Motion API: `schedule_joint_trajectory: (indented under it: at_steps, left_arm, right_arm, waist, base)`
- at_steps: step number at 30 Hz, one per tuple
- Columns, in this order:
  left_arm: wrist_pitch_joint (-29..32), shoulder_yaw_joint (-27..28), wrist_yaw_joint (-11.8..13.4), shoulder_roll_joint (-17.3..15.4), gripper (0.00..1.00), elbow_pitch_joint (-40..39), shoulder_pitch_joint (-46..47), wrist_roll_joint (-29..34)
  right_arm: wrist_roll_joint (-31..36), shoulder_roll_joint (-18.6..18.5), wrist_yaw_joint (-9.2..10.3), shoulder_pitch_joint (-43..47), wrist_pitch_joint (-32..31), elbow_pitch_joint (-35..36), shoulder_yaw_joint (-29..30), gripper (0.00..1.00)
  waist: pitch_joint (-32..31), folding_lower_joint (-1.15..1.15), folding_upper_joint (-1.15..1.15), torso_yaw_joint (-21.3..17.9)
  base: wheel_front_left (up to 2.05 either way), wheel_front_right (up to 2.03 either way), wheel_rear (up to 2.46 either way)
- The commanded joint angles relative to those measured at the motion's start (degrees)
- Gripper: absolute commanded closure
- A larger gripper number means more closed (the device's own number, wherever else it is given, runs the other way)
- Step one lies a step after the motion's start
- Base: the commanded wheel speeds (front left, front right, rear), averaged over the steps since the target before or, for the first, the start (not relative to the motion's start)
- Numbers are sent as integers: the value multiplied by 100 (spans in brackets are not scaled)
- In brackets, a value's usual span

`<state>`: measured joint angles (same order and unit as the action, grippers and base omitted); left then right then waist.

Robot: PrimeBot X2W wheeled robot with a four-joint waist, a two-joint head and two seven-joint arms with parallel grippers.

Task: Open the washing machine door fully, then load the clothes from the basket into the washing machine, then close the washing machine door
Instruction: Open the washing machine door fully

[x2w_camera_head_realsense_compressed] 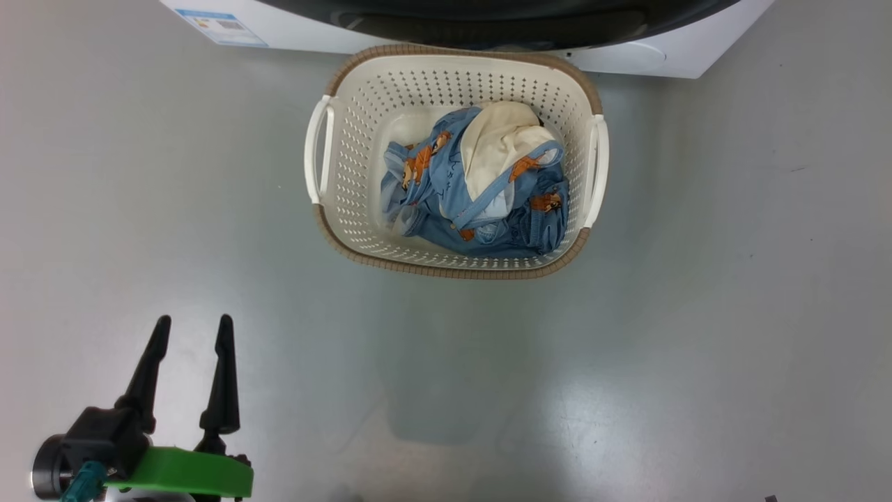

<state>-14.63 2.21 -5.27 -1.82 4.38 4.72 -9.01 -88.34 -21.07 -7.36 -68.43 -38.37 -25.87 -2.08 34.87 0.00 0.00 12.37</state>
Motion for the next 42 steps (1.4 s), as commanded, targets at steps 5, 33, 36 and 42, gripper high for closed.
schedule_joint_trajectory:
  at_steps: [5,33,36,42]
  left_arm:
    - [-37,189,62,-106,0,-69,17,-105]
    - [-37,87,203,-106,0,60,83,-293]
    - [-37,32,281,-106,0,78,47,-371]
    - [-37,-58,415,-106,0,125,-66,-488]
  right_arm:
    - [-46,256,-13,7,-289,285,-317,100]
    - [-128,683,-13,1372,-1120,1158,-1330,100]
    - [-110,737,-13,1686,-1150,1262,-1468,100]
    - [-171,905,-13,2296,-1178,1437,-1696,100]
  waist:
    - [-10,0,0,-39]
    - [-872,0,0,-276]
    - [-1074,0,0,-278]
    - [-1487,0,0,-278]
  base:
    - [0,0,0]
    - [0,0,0]
    - [0,0,0]
    - [0,0,0]
